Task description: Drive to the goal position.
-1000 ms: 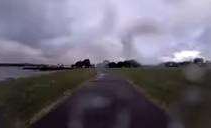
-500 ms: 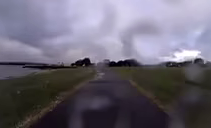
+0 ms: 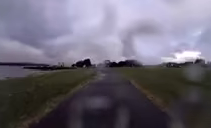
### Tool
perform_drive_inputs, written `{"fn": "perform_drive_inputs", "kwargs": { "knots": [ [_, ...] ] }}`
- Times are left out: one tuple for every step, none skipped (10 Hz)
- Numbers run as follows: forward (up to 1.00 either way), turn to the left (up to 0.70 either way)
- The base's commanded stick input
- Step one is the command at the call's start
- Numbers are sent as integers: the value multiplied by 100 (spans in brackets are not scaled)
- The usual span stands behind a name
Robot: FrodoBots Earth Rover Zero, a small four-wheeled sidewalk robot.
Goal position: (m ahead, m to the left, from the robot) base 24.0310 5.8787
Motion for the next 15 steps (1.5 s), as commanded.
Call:
{"fn": "perform_drive_inputs", "kwargs": {
  "knots": [
    [70, -11],
    [70, -8],
    [70, 0],
    [70, 0],
    [70, 0],
    [70, 0],
    [70, 0],
    [70, 0],
    [70, 0],
    [70, 0],
    [70, 0],
    [70, 0],
    [70, 0],
    [70, 0],
    [70, 0]
  ]
}}
